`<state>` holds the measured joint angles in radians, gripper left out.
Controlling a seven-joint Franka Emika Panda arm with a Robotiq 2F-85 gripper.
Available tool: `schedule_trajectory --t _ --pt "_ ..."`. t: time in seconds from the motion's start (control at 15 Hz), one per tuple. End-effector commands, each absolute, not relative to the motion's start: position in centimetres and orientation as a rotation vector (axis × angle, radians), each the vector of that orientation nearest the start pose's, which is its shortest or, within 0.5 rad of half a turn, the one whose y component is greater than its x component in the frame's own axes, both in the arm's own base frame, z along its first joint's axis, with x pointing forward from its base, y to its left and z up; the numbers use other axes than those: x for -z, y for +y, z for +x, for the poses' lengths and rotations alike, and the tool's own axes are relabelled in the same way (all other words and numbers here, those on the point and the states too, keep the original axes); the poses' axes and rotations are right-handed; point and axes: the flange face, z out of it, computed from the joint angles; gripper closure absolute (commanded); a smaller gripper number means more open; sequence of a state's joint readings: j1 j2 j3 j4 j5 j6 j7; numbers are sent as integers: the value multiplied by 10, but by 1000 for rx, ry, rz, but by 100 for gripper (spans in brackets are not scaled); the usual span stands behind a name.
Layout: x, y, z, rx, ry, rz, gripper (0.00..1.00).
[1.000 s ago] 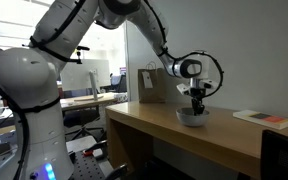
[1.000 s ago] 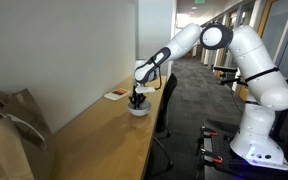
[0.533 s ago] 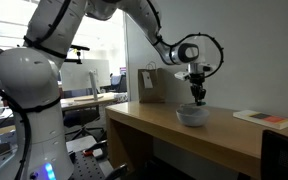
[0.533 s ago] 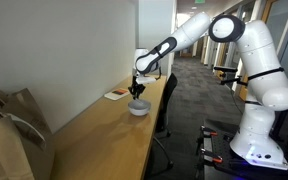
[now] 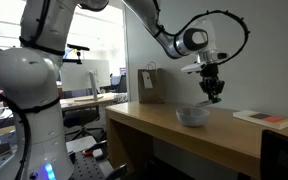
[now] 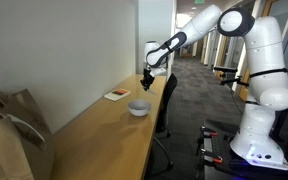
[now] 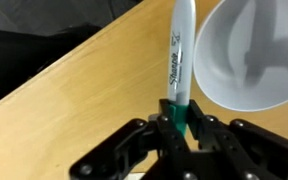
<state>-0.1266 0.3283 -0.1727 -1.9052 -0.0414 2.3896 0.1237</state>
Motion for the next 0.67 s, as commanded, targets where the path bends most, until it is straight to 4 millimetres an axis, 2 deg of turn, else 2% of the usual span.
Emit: schedule_trajectory --t 0.0,0.27,0.6 --pt "-338 -204 610 298 512 -3211 94" --pt "-313 -224 621 364 489 -3211 94" --pt "-277 -234 636 403 493 -3201 94"
